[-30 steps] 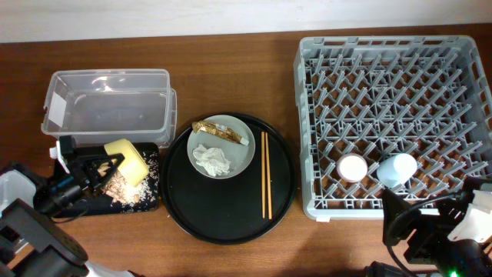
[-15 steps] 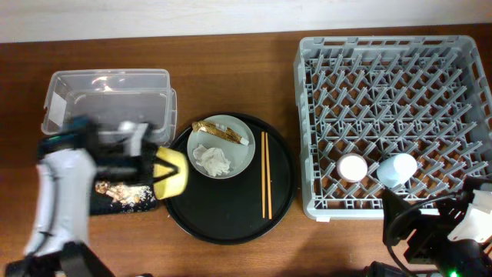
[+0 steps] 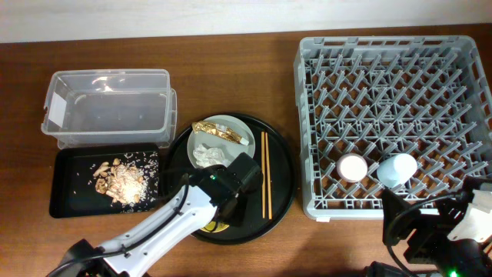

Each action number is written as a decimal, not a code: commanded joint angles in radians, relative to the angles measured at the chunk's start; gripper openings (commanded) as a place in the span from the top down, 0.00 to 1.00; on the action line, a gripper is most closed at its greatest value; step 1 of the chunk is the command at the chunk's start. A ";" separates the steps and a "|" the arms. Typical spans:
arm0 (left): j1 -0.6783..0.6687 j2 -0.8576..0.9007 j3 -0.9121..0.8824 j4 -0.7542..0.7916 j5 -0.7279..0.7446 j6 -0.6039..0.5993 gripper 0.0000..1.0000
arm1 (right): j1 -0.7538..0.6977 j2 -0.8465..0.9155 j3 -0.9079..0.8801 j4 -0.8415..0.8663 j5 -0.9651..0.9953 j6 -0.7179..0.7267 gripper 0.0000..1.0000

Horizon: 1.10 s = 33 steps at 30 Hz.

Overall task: Sort waste into correct bins and load items into the dishwasher rack
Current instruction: 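Set the empty yellow bowl back on the round tray with the left gripper, then grasp the white tissue from the plate and drop it in the clear bin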

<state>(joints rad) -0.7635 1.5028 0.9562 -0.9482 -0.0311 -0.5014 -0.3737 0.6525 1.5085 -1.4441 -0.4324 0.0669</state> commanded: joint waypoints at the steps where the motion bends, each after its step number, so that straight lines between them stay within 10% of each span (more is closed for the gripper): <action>1: 0.024 -0.010 0.152 -0.063 -0.167 0.000 0.30 | -0.006 0.000 0.002 0.003 -0.005 -0.011 0.01; 5: 0.137 -0.010 0.289 -0.028 -0.235 0.098 0.24 | -0.006 0.000 0.002 0.003 -0.005 -0.011 0.01; 17: 0.372 0.404 0.288 0.174 0.015 0.197 0.47 | -0.006 0.000 0.002 0.003 -0.005 -0.011 0.01; 22: 0.372 0.392 0.360 0.124 0.040 0.196 1.00 | -0.006 0.000 0.002 0.003 -0.005 -0.011 0.01; 28: 0.444 0.325 0.681 -0.167 -0.103 0.197 1.00 | -0.006 0.000 0.002 0.003 -0.005 -0.011 0.01; 33: 0.630 0.331 0.747 -0.050 -0.257 0.197 1.00 | -0.006 0.000 0.002 0.003 -0.005 -0.011 0.01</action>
<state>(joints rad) -0.2337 1.8366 1.6970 -1.0542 -0.1852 -0.3099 -0.3737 0.6525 1.5070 -1.4437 -0.4324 0.0662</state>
